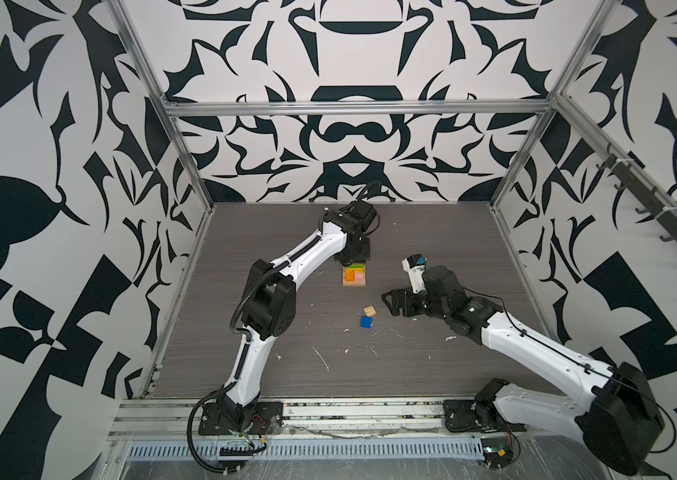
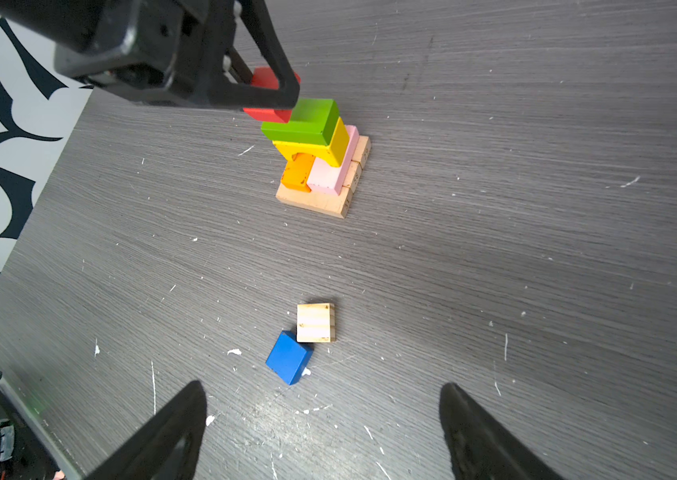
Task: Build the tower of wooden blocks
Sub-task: 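Carry the red cube over the green block with the left gripper, then lower the red cube onto the green block with the left gripper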
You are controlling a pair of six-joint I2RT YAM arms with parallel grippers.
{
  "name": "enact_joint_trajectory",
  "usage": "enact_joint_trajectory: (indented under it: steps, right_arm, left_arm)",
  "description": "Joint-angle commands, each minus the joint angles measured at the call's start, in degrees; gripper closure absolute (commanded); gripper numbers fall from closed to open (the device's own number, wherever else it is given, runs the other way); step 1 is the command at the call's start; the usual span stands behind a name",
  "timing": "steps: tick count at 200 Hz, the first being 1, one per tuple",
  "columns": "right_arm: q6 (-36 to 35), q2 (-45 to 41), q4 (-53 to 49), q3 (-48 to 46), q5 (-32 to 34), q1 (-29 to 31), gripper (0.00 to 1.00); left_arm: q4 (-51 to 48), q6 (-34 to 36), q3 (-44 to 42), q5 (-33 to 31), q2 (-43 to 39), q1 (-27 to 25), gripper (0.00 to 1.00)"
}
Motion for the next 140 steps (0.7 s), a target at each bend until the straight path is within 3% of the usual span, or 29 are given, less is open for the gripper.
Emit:
enact_joint_trajectory:
  steps: [1,140]
  right_arm:
    - [-1.0,-1.1,0.1,0.4,0.7,0.1,0.08]
    - [-1.3,-0.6,-0.2,0.1,0.7,0.0,0.09]
  left_arm:
    - [-3.4,-0.2,2.1,-1.7,1.5,0.3,0.74]
    - [-3.2,-0.7,3.1,-2.9,3.6,0.4,0.73]
